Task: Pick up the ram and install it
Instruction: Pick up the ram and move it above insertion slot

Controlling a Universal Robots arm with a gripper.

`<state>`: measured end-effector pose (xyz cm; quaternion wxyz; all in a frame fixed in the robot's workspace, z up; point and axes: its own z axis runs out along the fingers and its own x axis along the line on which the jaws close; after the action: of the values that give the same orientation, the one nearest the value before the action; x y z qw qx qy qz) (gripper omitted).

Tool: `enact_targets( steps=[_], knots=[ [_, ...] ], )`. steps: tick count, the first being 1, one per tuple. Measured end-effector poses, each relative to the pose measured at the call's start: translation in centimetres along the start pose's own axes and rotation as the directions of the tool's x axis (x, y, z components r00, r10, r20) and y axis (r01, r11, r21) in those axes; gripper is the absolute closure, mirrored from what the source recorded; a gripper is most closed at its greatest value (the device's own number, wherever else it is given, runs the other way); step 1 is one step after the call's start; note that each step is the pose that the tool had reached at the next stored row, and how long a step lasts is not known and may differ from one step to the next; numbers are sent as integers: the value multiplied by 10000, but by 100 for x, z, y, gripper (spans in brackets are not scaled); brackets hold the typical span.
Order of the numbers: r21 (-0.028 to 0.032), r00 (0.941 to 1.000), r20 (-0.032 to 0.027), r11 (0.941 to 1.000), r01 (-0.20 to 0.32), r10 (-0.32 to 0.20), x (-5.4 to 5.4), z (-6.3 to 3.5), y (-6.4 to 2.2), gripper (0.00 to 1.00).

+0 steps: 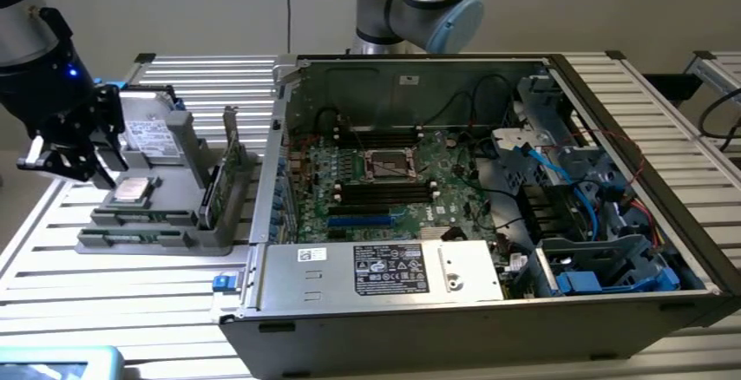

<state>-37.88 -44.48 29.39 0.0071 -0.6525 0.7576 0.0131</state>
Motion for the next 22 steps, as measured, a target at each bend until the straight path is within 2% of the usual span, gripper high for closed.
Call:
enact_targets(
  steps=[3, 8, 9, 12, 14, 20, 22],
  knots=[
    [0, 9999, -37, 9999, 138, -138, 7, 42, -2, 64],
    [17, 9993, -165, 9994, 340, -340, 15, 82, -4, 64],
    [32, 9991, -173, 9993, 383, -382, 16, 87, -4, 64],
    [160, 9987, -175, 9987, 489, -486, 23, 101, -5, 64],
    [209, 9983, -179, 9983, 553, -549, 27, 115, -6, 64],
    [211, 9977, -216, 9977, 649, -644, 84, 184, -15, 64],
    [213, 9976, -246, 9976, 655, -650, 90, 206, -20, 64]
  ],
)
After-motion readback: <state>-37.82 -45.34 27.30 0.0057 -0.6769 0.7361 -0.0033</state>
